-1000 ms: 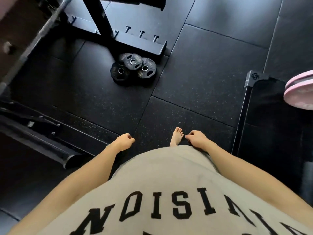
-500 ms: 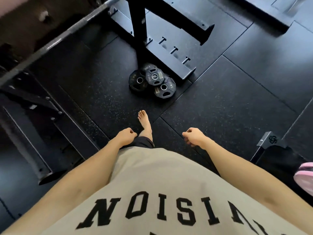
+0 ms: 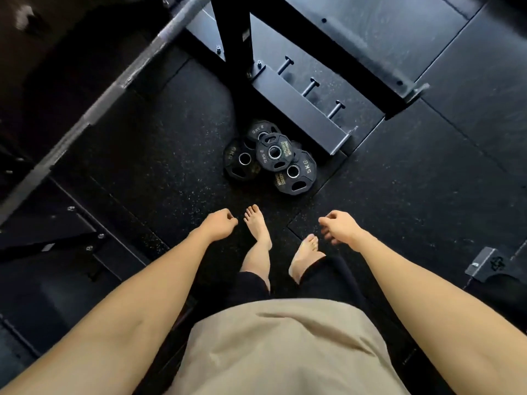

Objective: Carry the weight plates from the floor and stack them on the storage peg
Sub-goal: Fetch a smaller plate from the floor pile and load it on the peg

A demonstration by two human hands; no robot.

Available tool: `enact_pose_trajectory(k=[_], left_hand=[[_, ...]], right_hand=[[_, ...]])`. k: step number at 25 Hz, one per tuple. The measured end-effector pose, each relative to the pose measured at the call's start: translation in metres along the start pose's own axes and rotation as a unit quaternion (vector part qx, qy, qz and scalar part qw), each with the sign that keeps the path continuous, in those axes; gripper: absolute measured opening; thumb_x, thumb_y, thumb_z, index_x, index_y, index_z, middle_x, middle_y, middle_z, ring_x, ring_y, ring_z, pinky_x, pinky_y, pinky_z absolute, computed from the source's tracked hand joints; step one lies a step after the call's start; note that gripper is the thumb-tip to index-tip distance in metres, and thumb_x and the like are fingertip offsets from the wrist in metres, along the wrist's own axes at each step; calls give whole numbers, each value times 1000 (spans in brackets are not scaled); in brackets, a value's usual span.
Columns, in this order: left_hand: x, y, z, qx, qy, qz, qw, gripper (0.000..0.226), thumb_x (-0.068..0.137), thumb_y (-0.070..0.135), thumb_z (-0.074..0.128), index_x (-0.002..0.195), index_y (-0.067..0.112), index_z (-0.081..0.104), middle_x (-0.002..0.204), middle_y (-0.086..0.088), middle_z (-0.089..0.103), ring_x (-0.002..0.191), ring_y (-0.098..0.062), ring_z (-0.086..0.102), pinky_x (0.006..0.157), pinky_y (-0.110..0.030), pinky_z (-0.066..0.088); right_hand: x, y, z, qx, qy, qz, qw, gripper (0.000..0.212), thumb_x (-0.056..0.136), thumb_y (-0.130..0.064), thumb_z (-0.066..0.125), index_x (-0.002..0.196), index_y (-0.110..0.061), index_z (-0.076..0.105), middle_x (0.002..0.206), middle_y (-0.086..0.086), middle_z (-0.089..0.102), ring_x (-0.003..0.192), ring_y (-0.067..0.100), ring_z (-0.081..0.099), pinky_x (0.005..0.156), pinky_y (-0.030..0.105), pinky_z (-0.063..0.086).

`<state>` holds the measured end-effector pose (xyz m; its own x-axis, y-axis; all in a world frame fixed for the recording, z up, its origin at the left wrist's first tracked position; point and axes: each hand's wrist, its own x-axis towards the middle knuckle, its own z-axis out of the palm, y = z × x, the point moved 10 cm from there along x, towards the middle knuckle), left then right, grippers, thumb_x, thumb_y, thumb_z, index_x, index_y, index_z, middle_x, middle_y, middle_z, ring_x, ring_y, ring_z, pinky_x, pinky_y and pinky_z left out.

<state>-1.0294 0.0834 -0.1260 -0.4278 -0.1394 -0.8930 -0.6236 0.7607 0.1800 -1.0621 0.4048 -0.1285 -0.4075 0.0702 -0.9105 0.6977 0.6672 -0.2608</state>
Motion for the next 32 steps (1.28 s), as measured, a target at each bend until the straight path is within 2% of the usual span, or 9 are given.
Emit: enact_pose_trajectory(k=[3,7,13,18,21,24,27,30,32], left_hand=[[84,25,-29,15,-1,8,1000,30,98,33,48,117,13,59,120,-9,63,106,-24,56,83,-32,40],[214,47,-41,9,18,11,1000,28,98,34,49,115,14,60,114,-6,64,95,-18,53,79,-30,37],[435,76,-20,31,56,51,997,17,94,31,55,101,16,54,109,-9,64,100,-26,59,78,-32,40],[554,125,-24,-9,168,114,979,51,89,41,57,133,18,47,132,-7,52,121,-30,51,100,-43,42],[591,152,-24,50,191,130,972,53,86,44,56,135,25,49,133,-9,51,125,-31,45,101,-41,39],[616,160,-6,86,140,113,980,38,84,45,53,120,33,58,127,-13,48,126,-34,37,97,-40,35],[609,163,-7,109,144,99,979,27,88,40,52,111,27,58,119,-10,47,127,-33,33,98,-41,28],[569,152,-19,107,181,86,974,24,90,34,52,106,17,59,105,-8,47,122,-30,36,99,-41,27],[539,131,-21,-8,159,83,984,24,89,30,54,109,16,60,106,-4,55,116,-27,46,94,-38,33]], right_hand=[[80,-46,10,27,-16,14,999,15,98,-28,54,90,-15,52,79,8,61,64,19,55,52,29,42],[208,-76,36,66,-29,36,997,17,97,-27,53,86,-14,51,77,9,61,68,22,57,59,32,43],[418,-54,97,165,-14,101,981,23,99,-35,46,88,-15,50,74,9,60,58,22,55,48,26,41],[521,-40,147,284,20,153,946,38,99,-42,44,97,-6,56,81,10,62,58,20,58,43,25,45],[550,-33,162,313,77,176,930,40,94,-38,50,115,-5,54,102,11,64,64,23,69,45,28,54],[559,-27,161,302,130,178,928,37,92,-35,52,112,-4,54,103,10,62,56,28,71,67,43,62],[552,-28,154,327,135,181,917,31,93,-28,54,112,-3,54,106,9,59,56,29,71,69,42,62],[531,-40,121,226,162,125,952,46,93,-31,52,129,-3,46,120,11,58,76,33,73,65,35,61],[506,-55,96,130,168,78,974,56,93,-37,51,138,-5,41,129,16,57,102,36,66,88,43,55]])
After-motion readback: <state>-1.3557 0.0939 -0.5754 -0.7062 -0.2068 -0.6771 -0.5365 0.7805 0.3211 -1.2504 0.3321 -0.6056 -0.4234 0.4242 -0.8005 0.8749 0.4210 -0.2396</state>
